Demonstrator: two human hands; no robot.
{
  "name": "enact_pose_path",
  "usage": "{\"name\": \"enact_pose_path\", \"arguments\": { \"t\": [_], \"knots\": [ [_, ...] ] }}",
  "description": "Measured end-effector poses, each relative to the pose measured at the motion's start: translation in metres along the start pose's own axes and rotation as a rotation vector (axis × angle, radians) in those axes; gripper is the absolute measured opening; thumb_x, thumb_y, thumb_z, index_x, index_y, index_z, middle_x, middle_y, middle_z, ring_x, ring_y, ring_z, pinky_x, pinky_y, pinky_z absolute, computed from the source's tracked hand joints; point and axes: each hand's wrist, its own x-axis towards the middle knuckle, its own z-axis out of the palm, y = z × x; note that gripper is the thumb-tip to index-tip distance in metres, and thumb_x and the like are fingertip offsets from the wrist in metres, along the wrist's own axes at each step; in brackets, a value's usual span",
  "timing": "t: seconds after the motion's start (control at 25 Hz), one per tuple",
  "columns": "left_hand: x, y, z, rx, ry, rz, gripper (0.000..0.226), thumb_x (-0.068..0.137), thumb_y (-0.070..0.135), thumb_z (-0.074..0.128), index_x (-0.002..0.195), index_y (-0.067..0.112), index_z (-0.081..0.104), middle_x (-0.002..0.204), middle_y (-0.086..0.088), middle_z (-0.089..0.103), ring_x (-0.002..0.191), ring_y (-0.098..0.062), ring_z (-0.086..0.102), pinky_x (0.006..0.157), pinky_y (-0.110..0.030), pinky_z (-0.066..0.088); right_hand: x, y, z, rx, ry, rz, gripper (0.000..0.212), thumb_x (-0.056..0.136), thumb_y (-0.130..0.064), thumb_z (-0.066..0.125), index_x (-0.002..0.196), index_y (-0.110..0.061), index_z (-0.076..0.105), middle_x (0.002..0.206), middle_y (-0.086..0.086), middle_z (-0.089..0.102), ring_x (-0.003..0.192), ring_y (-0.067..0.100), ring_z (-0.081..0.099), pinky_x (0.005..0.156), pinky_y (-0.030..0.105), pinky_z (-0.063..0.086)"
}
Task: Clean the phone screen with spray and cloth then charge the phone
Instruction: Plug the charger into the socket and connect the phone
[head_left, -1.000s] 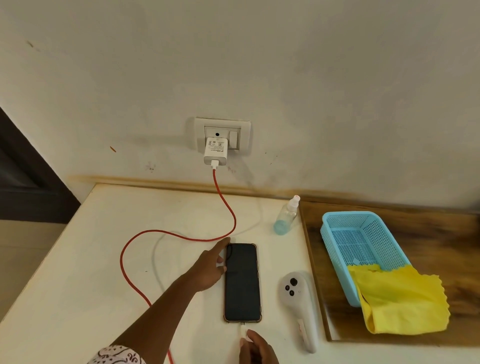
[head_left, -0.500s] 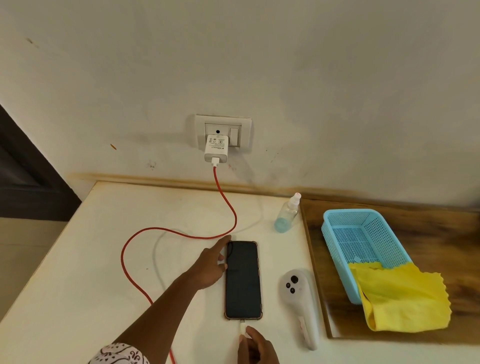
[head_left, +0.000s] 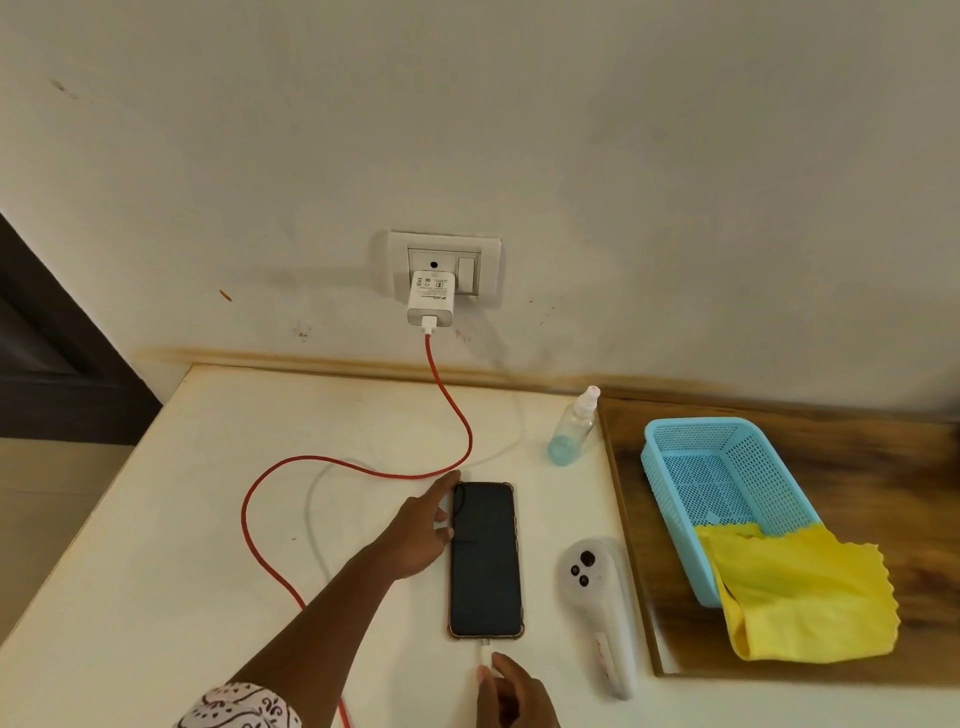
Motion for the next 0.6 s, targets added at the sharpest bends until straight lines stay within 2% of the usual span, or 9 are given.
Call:
{"name": "enact_pose_path", "arguments": {
  "t": [0.12,0.2,0.28,0.32,0.4,0.48,0.52,0.56,0.6],
  "knots": [
    [0.0,0.0,0.0,0.002,0.0,0.002,0.07,0.093,0.006,0.054,0.148,0.027,0.015,0.143,-0.006,0.039,0.118,-0.016,0.048,0.091,-0.021,0.038,0.004,0.005,0.002,-0.021,0.012,-0.028,0.03,0.077,-0.012,0.071,0.102,0.004,0.065,0.093,0.022,0.067,0.07,0.02,0.052,0.057,0.003,0.031],
    [0.0,0.0,0.001,0.002,0.004,-0.003,0.07,0.093,0.006,0.054,0.148,0.027,0.015,0.142,-0.006,0.04,0.118,-0.016,0.048,0.093,-0.023,0.039,0.004,0.005,0.002,-0.04,0.014,-0.025,0.031,0.077,-0.012,0.071,0.103,0.004,0.065,0.089,0.019,0.065,0.07,0.021,0.053,0.058,0.003,0.031],
    [0.0,0.0,0.0,0.007,0.005,-0.003,0.07,0.093,0.006,0.054,0.148,0.027,0.015,0.142,-0.006,0.04,0.118,-0.016,0.048,0.094,-0.024,0.04,0.001,-0.001,0.0,-0.056,-0.012,-0.003,0.035,0.08,-0.015,0.068,0.11,0.002,0.062,0.091,0.017,0.064,0.084,0.029,0.06,0.064,0.004,0.034],
    [0.0,0.0,0.0,0.008,0.005,-0.002,0.07,0.093,0.006,0.054,0.148,0.027,0.015,0.143,-0.006,0.039,0.118,-0.016,0.048,0.094,-0.024,0.04,0.001,-0.003,-0.001,-0.091,-0.016,-0.015,0.038,0.082,-0.019,0.066,0.114,0.0,0.06,0.095,0.017,0.065,0.092,0.031,0.061,0.072,0.008,0.037],
    [0.0,0.001,0.0,0.008,0.003,-0.002,0.07,0.093,0.006,0.054,0.148,0.027,0.015,0.143,-0.006,0.039,0.119,-0.017,0.048,0.095,-0.025,0.041,0.002,-0.005,-0.006,-0.261,-0.015,-0.119,0.045,0.088,-0.032,0.057,0.126,-0.009,0.052,0.109,0.012,0.067,0.104,0.024,0.06,0.089,0.02,0.038],
    [0.0,0.001,0.0,0.011,0.003,-0.005,0.07,0.093,0.007,0.054,0.148,0.027,0.015,0.144,-0.006,0.039,0.12,-0.017,0.048,0.097,-0.026,0.041,0.003,-0.007,-0.013,-0.389,0.005,-0.199,0.051,0.092,-0.048,0.038,0.137,-0.023,0.037,0.125,-0.002,0.059,0.113,0.009,0.052,0.099,0.017,0.03],
    [0.0,0.002,0.0,0.012,0.003,-0.006,0.07,0.093,0.007,0.054,0.148,0.027,0.015,0.144,-0.005,0.039,0.12,-0.018,0.048,0.097,-0.027,0.041,0.004,-0.007,-0.016,-0.354,0.017,-0.211,0.054,0.092,-0.055,0.03,0.138,-0.027,0.033,0.128,-0.004,0.056,0.116,0.007,0.05,0.1,0.016,0.028],
    [-0.001,0.002,0.0,0.011,0.001,-0.006,0.07,0.093,0.007,0.054,0.148,0.027,0.015,0.144,-0.006,0.039,0.12,-0.018,0.048,0.098,-0.028,0.041,0.0,-0.011,-0.018,-0.296,0.026,-0.221,0.065,0.088,-0.064,0.023,0.137,-0.023,0.036,0.127,0.0,0.058,0.115,0.01,0.051,0.101,0.018,0.029],
    [-0.001,0.002,0.0,0.01,-0.001,-0.006,0.07,0.093,0.007,0.054,0.148,0.027,0.015,0.144,-0.006,0.039,0.12,-0.018,0.048,0.098,-0.028,0.041,-0.004,-0.019,-0.019,-0.296,0.001,-0.21,0.091,0.077,-0.079,0.014,0.133,-0.014,0.044,0.12,0.01,0.063,0.11,0.02,0.056,0.099,0.026,0.034]
  ]
}}
